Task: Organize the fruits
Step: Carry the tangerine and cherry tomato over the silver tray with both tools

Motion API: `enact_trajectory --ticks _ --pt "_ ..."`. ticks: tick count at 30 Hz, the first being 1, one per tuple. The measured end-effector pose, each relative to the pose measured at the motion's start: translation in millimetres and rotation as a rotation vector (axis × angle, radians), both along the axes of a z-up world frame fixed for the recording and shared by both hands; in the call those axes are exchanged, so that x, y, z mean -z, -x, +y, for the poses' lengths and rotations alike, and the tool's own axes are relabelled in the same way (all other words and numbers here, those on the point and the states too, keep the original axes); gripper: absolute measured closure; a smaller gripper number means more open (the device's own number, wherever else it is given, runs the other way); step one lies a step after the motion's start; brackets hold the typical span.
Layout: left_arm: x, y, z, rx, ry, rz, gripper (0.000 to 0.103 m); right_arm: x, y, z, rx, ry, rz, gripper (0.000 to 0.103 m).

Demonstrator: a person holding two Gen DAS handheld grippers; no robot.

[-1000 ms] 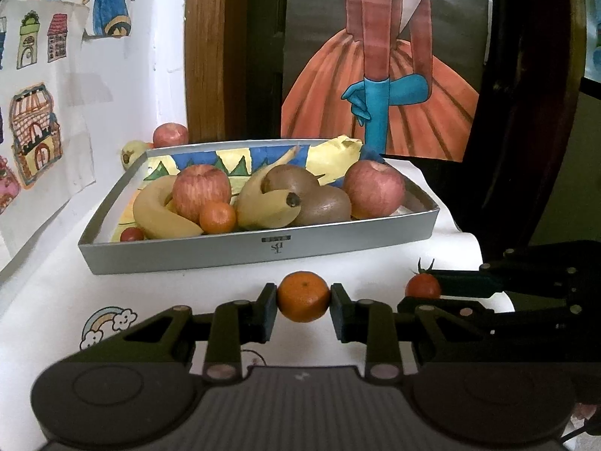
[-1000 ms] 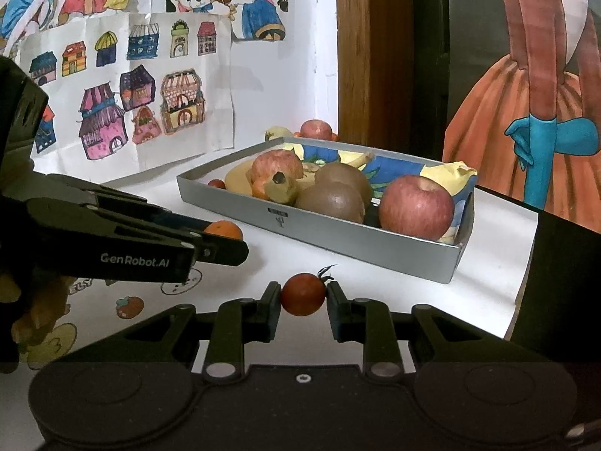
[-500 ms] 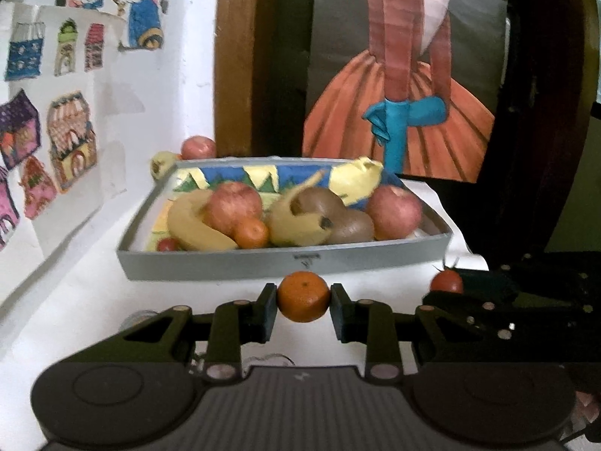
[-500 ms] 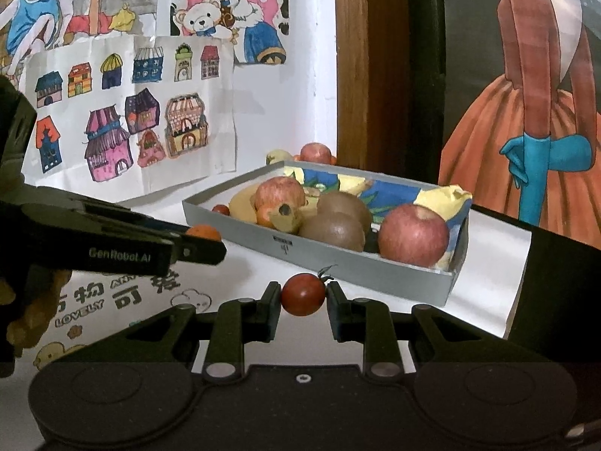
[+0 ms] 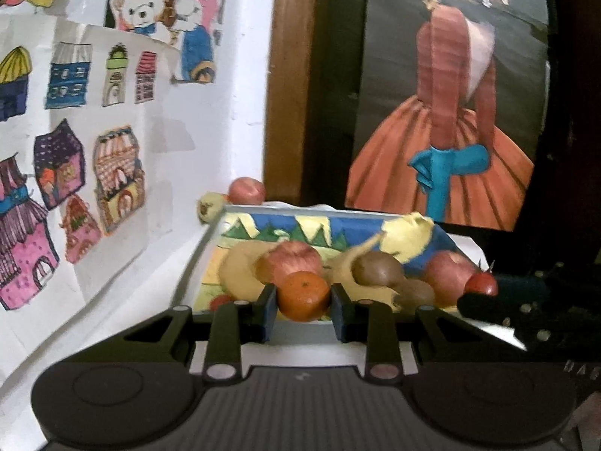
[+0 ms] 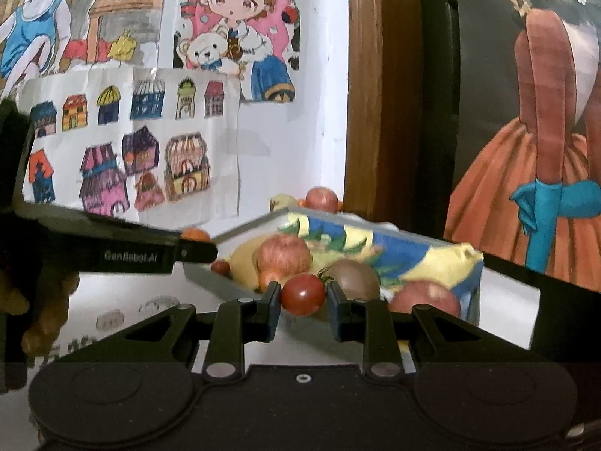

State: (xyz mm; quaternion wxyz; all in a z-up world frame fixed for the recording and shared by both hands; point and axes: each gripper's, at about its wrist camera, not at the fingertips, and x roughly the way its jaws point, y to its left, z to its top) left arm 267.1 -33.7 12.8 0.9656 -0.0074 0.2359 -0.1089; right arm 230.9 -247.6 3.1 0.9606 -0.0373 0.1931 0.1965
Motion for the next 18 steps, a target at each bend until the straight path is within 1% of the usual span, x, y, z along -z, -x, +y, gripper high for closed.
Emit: enact_trajectory --ticks 5,8,18 --pt "-1 -15 14 -0.036 0.007 -0.011 0.070 -13 -21 13 -0.012 -0.010 -0.035 0.075" --pt "-2 -21 18 -0.053 0.000 -0.033 0.070 -16 -34 22 -0.019 -0.013 -0.044 0.075" --pt "1 -49 30 -0.095 0.029 -0.069 0.070 -8 -70 47 0.000 0.000 -0.045 0.075"
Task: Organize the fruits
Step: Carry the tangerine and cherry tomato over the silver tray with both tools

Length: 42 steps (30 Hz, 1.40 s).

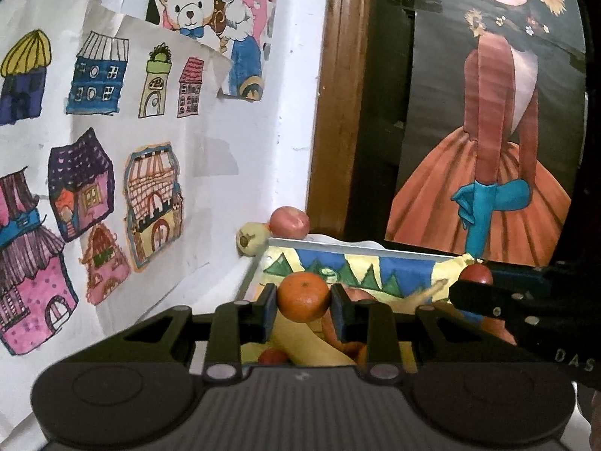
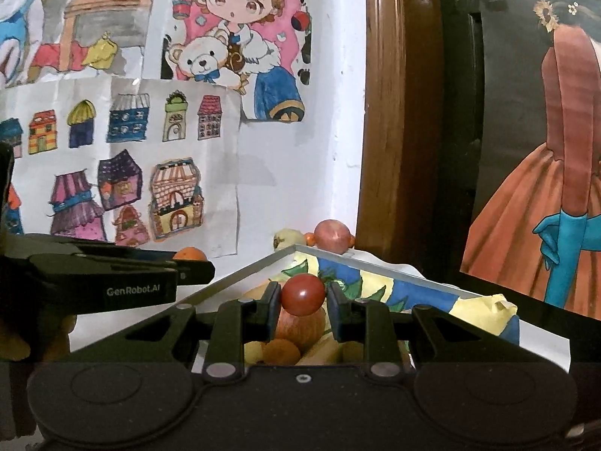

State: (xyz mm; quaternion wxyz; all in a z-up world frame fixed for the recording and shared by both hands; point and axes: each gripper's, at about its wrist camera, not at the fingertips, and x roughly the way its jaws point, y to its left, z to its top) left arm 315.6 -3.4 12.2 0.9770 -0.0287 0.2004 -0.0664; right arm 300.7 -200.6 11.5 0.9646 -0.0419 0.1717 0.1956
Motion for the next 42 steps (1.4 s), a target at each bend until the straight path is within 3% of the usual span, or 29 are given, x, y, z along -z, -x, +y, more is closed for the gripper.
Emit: enact_trajectory --ticks 19,42 --pt "35 -43 0 -0.025 -0.013 0.078 0.070 35 -39 13 0.026 0.040 0.067 0.075" --pt "53 -51 -4 -0.008 -0.031 0.132 0.070 56 -49 20 0.010 0.054 0.114 0.074"
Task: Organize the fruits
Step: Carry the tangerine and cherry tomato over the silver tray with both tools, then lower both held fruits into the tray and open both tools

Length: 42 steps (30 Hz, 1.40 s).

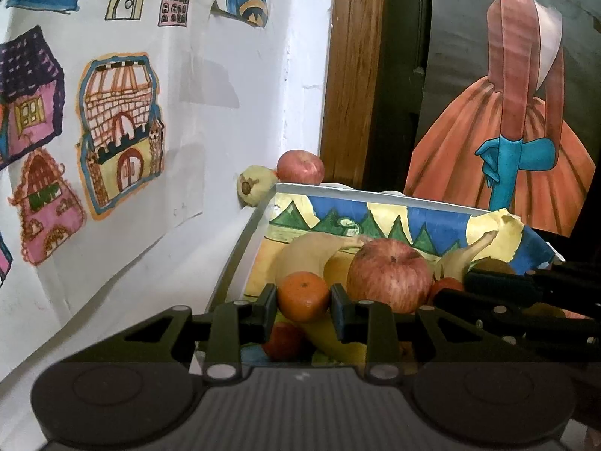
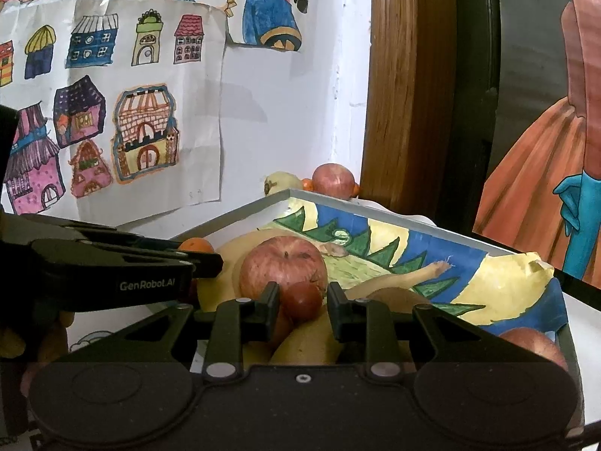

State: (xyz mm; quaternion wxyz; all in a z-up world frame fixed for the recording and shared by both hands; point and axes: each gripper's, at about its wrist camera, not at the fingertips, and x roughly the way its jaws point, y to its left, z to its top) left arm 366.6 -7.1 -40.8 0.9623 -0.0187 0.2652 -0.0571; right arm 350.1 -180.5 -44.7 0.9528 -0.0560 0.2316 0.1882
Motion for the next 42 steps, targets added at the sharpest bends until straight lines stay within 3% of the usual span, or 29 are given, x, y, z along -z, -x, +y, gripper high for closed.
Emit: enact_trajectory --ticks 12,15,17,24,31,37,42 --pt "1 0 0 0.007 0.004 0.003 0.070 1 -1 -1 0.001 0.000 0.001 0.070" --pt "0 1 -1 0.009 0.004 -0.002 0.060 2 -1 -2 0.003 -0.003 -0.001 0.058" --pt "-1 2 -1 0.005 0.009 -0.010 0.048 2 0 -3 0.004 -0.010 -0.002 0.055" --pt "-9 7 2 -0.012 0.024 -0.032 0.033 -1 5 -6 0.004 -0.018 -0.017 0.040" --pt "-17 12 7 -0.030 0.039 -0.052 0.020 -7 11 -10 0.013 -0.021 -0.026 0.033" --pt "-26 20 8 -0.042 0.057 -0.084 0.003 -13 19 -16 0.028 -0.034 -0.042 0.013" --pt "-33 27 8 -0.049 0.068 -0.106 0.000 -20 27 -21 0.043 -0.045 -0.053 0.005"
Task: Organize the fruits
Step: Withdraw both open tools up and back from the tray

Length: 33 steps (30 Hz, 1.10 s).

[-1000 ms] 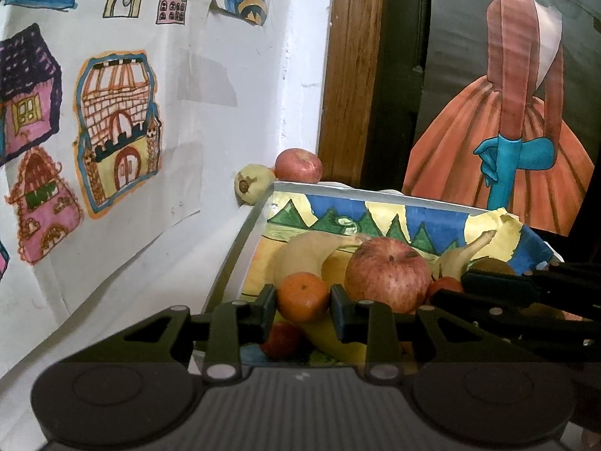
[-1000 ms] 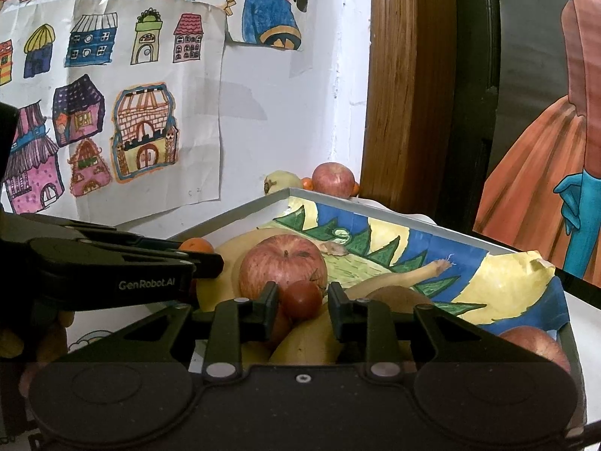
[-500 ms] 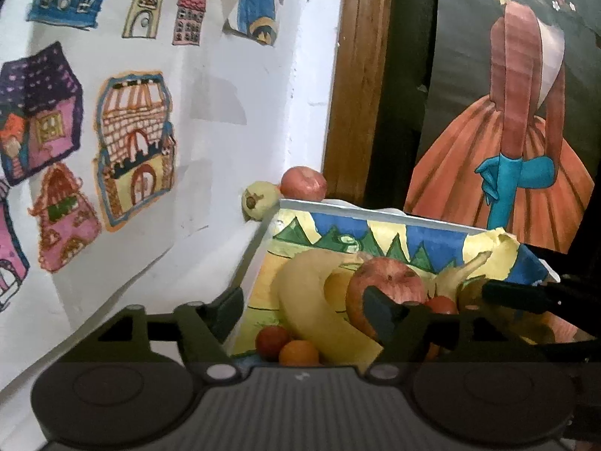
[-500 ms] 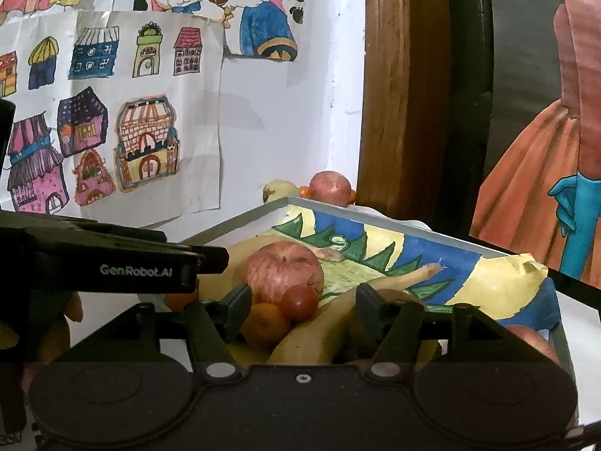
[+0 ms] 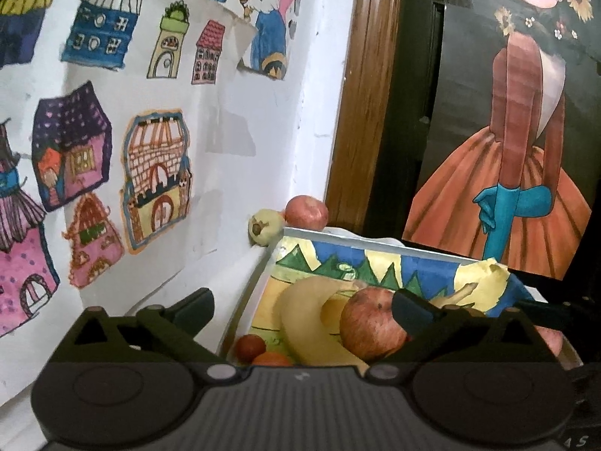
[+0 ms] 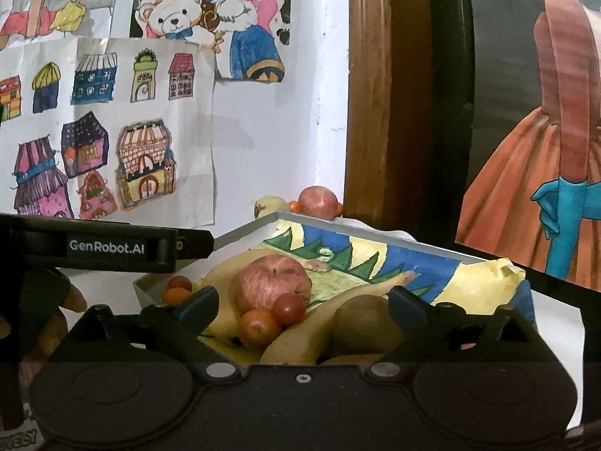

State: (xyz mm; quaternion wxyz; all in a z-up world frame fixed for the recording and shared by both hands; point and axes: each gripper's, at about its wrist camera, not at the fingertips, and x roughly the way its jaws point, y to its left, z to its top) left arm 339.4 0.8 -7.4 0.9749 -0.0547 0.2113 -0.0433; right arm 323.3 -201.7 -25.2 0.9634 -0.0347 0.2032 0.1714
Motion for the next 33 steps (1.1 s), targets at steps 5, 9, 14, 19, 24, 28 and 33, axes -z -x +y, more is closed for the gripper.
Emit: enact_trajectory --ticks 5,9,14,19,24,28,33 --pt "-6 6 -1 0.000 0.002 -0.010 0.000 -7 9 -4 0.019 -0.004 -0.021 0.001" --pt "-11 13 -2 0.000 0.003 -0.020 0.000 -13 17 -8 0.032 -0.010 -0.032 0.001" --pt "-18 22 -4 0.000 -0.002 -0.037 0.000 -20 26 -11 0.040 -0.012 -0.046 0.001" --pt "-26 34 -6 -0.002 -0.009 -0.053 0.000 -26 37 -15 0.049 -0.025 -0.059 0.001" --pt "-32 54 -6 -0.001 -0.006 -0.065 0.000 -32 57 -18 0.063 -0.033 -0.071 0.001" --pt "-33 78 -4 0.010 -0.014 -0.069 0.000 -37 80 -19 0.084 -0.040 -0.081 0.001" --pt "-34 111 2 0.013 -0.006 -0.071 0.000 -42 114 -20 0.118 -0.054 -0.104 0.001"
